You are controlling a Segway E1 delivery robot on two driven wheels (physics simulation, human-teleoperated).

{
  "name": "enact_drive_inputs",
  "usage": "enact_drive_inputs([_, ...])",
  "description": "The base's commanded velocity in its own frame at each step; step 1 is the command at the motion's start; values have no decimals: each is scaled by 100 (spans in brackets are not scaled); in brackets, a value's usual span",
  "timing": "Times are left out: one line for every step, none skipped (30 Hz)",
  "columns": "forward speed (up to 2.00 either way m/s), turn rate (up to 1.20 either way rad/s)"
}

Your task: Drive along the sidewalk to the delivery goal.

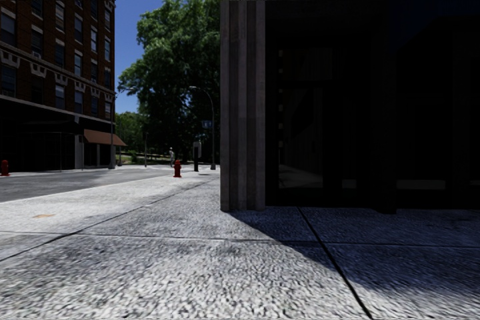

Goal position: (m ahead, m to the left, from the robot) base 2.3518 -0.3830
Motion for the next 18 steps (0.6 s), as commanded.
enact_drive_inputs([179,-52])
enact_drive_inputs([179,-52])
enact_drive_inputs([179,-52])
enact_drive_inputs([179,-52])
enact_drive_inputs([179,-51])
enact_drive_inputs([179,-49])
enact_drive_inputs([179,-49])
enact_drive_inputs([179,-48])
enact_drive_inputs([179,-48])
enact_drive_inputs([179,-48])
enact_drive_inputs([179,-47])
enact_drive_inputs([179,-47])
enact_drive_inputs([179,-44])
enact_drive_inputs([179,-44])
enact_drive_inputs([179,-29])
enact_drive_inputs([179,-4])
enact_drive_inputs([179,0])
enact_drive_inputs([179,0])
